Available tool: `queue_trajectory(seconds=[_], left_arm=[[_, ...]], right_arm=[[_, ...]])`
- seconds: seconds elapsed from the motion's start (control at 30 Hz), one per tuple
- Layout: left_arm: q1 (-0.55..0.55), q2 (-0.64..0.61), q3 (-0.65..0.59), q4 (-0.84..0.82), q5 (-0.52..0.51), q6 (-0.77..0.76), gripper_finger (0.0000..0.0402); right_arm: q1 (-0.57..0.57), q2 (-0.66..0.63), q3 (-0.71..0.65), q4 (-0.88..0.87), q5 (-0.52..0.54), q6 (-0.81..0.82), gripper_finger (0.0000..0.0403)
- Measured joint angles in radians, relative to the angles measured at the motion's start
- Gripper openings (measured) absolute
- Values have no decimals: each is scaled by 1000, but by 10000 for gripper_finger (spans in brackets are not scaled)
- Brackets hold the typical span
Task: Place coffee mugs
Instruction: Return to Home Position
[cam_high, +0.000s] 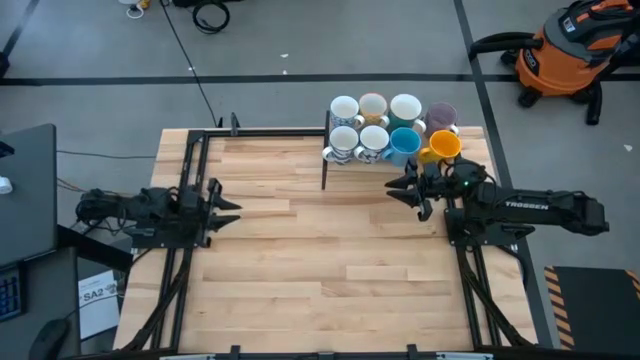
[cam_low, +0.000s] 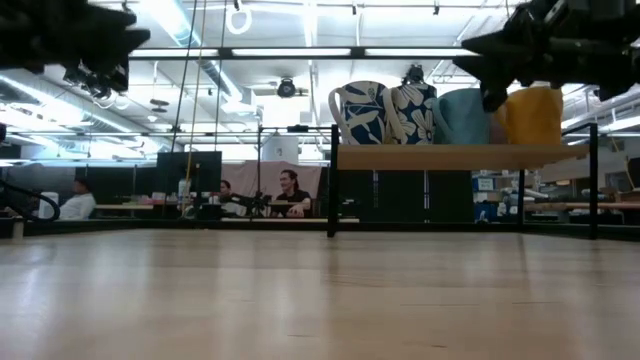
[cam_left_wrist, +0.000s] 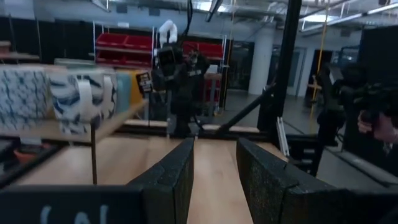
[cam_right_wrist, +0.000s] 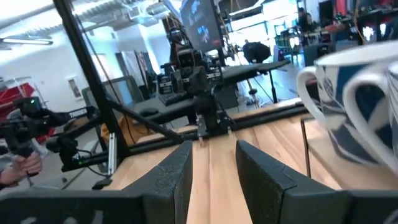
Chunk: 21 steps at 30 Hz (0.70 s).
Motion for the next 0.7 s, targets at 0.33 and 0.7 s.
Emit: queue_trajectory(seconds=[0.33, 0.7], left_arm=[[0, 0, -61, 79, -1, -17, 128], [1, 0, -61, 82, -1, -24, 128]], right_arm=[[193, 20, -115, 162, 230, -16, 129], [250, -50, -123, 185, 173, -44, 129]])
